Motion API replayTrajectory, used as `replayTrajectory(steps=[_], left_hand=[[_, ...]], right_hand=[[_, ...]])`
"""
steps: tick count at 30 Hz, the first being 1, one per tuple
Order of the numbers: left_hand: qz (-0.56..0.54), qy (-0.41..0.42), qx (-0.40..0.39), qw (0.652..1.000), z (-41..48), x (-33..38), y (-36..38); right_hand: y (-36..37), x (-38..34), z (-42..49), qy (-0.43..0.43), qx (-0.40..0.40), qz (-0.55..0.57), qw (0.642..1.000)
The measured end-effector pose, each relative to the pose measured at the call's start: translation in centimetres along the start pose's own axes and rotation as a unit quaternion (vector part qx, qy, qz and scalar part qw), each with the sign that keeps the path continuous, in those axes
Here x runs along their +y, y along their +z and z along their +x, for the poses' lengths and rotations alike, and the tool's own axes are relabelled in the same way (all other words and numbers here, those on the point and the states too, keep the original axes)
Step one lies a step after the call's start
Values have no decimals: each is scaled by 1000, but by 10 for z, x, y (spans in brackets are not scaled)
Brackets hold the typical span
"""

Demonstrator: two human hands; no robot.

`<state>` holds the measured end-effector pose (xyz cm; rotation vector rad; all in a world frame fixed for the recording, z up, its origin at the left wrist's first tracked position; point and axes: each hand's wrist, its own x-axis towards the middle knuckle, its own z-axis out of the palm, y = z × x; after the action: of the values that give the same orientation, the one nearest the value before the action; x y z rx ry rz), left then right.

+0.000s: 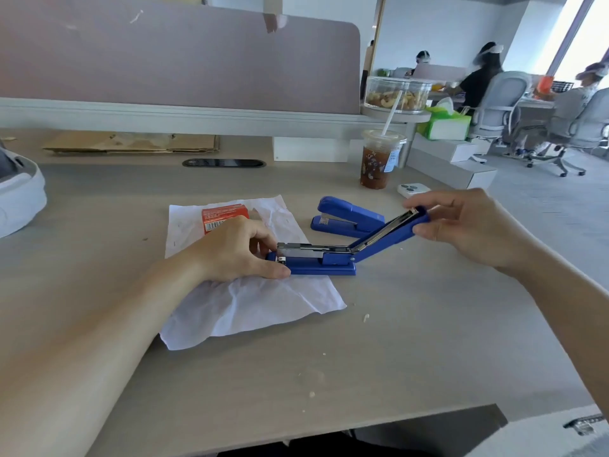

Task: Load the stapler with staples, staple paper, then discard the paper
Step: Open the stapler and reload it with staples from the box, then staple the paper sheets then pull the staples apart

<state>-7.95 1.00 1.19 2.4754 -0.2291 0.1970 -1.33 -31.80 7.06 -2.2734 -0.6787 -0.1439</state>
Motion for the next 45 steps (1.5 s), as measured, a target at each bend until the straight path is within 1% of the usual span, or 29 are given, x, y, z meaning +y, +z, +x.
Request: replayTrajectory(steps=[5,8,11,16,19,21,25,30,34,42,45], left_hand=[[-4,4,-6,1000,-1,0,0],[-8,0,-5,1000,0,-1,0],[-9,0,-8,1000,-1,0,-1],[3,-7,-18,1000,-1,0,-2],[4,-20,-21,1000,-2,-1,-2],[-6,-22,-23,999,-2,-2,-2],[-21,-28,-31,999,-1,-5,-4],[-40,-21,-35,998,-1,-5,-5],[-39,-19,-33,999,0,-7,-3],[-48,0,-45,998,0,-5,-5],[-40,11,-44,998,0,-9,-5]], right_hand=[[10,-33,18,-43,21,37,998],[28,-56,31,-83,1,25,996],[50,-75,39,-117,-15,-19,993],[87,-81,44,-167,-57,-40,983],[106,-74,42,-170,-84,-33,981],[112,-70,42,-168,-87,-21,982],[113,-67,42,-144,-95,7,985],[117,-62,43,-110,-150,10,982],[118,-61,45,-103,-166,13,981],[119,-58,36,-122,-168,-19,978],[114,-53,28,-152,-157,-95,971]])
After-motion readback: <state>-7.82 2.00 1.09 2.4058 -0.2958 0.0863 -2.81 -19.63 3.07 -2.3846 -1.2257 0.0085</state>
